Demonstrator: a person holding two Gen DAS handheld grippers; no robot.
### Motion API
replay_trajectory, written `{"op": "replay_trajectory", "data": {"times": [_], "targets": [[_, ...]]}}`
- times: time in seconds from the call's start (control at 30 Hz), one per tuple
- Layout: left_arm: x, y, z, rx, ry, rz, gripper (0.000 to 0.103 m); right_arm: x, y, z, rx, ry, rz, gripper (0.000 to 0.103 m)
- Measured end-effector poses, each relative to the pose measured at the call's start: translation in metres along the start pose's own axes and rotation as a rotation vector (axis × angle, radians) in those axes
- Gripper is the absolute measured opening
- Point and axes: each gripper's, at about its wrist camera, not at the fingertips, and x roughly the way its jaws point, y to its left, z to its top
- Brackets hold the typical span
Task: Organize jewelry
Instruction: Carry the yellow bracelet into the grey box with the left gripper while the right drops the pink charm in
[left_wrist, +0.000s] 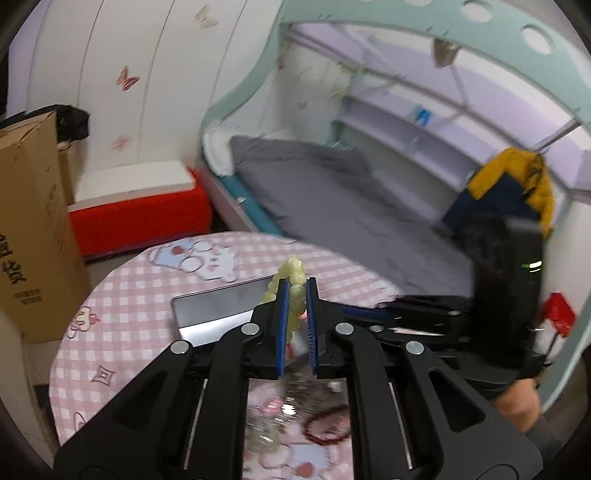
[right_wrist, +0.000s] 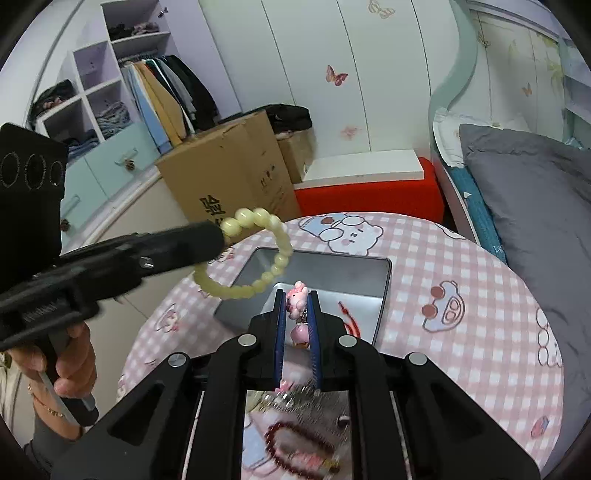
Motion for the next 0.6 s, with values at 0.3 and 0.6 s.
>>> {"op": "replay_trajectory", "data": {"times": [0.3,0.6], "targets": [[0.054,0.023,-0.016,-0.027,0.137,0.064,0.01,0.042,-0.005,-0.008,-0.017,0.082,-0.053,0.01],[0.061,0.027,-0.026,-0.052,0.17,0.072,0.01,0.048,-0.006,-0.013,-0.026,0.106,-0.067,0.01]]}}
